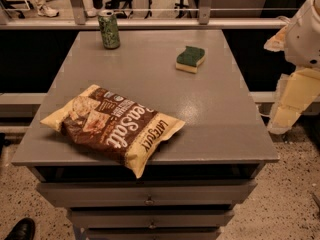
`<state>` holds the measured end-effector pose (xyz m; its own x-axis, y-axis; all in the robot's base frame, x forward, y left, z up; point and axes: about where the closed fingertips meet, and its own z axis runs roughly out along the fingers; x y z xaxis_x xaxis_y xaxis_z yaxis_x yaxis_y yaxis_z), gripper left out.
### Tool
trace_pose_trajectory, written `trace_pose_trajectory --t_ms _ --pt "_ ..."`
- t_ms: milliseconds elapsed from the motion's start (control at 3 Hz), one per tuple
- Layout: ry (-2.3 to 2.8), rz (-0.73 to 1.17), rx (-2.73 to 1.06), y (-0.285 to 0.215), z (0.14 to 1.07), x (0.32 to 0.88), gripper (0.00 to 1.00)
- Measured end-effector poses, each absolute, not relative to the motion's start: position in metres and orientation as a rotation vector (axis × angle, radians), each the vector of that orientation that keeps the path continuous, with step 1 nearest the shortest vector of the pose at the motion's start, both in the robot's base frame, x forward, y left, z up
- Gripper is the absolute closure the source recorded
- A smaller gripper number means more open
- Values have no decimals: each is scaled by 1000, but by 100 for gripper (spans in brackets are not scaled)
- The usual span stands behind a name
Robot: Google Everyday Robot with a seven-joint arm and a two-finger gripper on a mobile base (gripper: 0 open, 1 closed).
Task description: Move sponge near green can
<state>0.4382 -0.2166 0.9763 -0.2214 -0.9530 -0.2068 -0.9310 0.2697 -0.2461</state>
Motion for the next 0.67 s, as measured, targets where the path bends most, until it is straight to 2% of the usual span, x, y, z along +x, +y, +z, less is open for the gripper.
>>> trace_pose_trajectory --t_ms 667 --pt "2209 -90 -1695 -213 974 461 0"
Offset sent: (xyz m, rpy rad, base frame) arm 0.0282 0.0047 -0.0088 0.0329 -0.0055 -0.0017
